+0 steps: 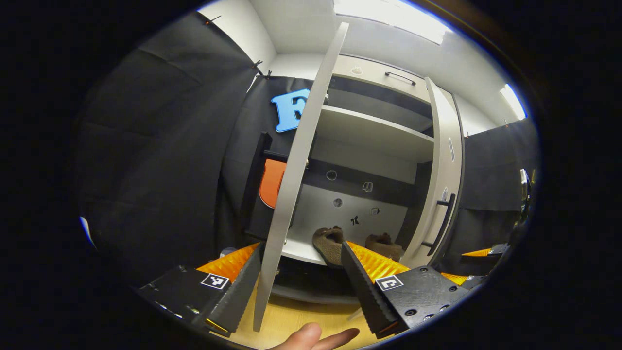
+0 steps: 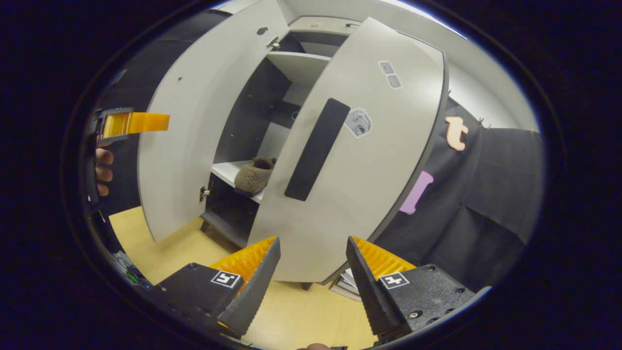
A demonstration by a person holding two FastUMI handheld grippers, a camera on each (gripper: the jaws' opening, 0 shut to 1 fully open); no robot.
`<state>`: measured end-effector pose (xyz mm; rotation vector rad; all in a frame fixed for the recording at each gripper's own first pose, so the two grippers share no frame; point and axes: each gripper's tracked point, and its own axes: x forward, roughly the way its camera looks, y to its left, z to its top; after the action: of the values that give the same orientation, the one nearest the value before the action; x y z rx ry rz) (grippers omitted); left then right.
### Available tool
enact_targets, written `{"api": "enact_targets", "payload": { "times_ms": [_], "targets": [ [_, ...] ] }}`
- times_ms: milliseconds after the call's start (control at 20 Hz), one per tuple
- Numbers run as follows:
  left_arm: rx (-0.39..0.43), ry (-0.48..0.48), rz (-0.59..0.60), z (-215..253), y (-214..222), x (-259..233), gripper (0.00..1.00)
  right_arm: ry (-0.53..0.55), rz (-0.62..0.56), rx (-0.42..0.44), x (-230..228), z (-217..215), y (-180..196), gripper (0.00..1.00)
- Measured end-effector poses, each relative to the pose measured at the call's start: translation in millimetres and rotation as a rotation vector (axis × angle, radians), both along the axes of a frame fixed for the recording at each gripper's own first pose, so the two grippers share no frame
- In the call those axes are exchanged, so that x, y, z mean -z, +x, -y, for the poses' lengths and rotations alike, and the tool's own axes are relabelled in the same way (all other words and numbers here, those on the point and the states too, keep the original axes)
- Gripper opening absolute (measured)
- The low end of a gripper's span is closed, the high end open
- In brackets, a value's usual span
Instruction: Grab one shoe with the right hand and put it into the shoe cabinet, grab the other shoe with the left hand and put it into the shoe cabinet; then close the right door with the right hand and the left door with the left hand.
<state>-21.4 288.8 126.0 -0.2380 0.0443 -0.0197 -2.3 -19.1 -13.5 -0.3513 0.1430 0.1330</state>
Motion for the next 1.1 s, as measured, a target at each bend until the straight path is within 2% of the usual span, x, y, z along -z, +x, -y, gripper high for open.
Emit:
{"api": "enact_targets", "payload": {
  "times_ms": [150,300,400,450,500,700,800,950,1100],
  "targets": [
    [0.050,0.031,0.007,22,-1,2,0.94,-0.006,-0.009,0.014,5,11,-2,0.89],
    [0.140,0.015,-0.002,56,1,4,0.93,-0.003,-0.009,0.022,6,21,-3,0.89],
    [0.279,-0.001,-0.027,92,5,6,0.94,0.014,-0.018,0.025,10,25,-2,0.89],
    [0.372,-0.025,-0.071,115,2,12,0.94,0.023,-0.025,0.026,13,27,0,0.89],
    [0.420,-0.044,-0.120,127,0,20,0.93,0.031,-0.032,0.027,15,29,0,0.89],
    [0.382,-0.030,-0.132,121,-6,21,0.93,0.057,-0.048,0.017,21,24,5,0.89],
    [0.379,-0.005,-0.175,118,-16,32,0.94,0.068,-0.062,-0.004,25,18,8,0.89],
    [0.306,0.047,-0.207,93,-21,40,0.94,0.102,-0.056,-0.024,22,5,14,0.89],
    [0.244,0.086,-0.200,83,-20,45,0.94,0.201,-0.032,-0.019,2,-3,23,0.89]
  ]
}}
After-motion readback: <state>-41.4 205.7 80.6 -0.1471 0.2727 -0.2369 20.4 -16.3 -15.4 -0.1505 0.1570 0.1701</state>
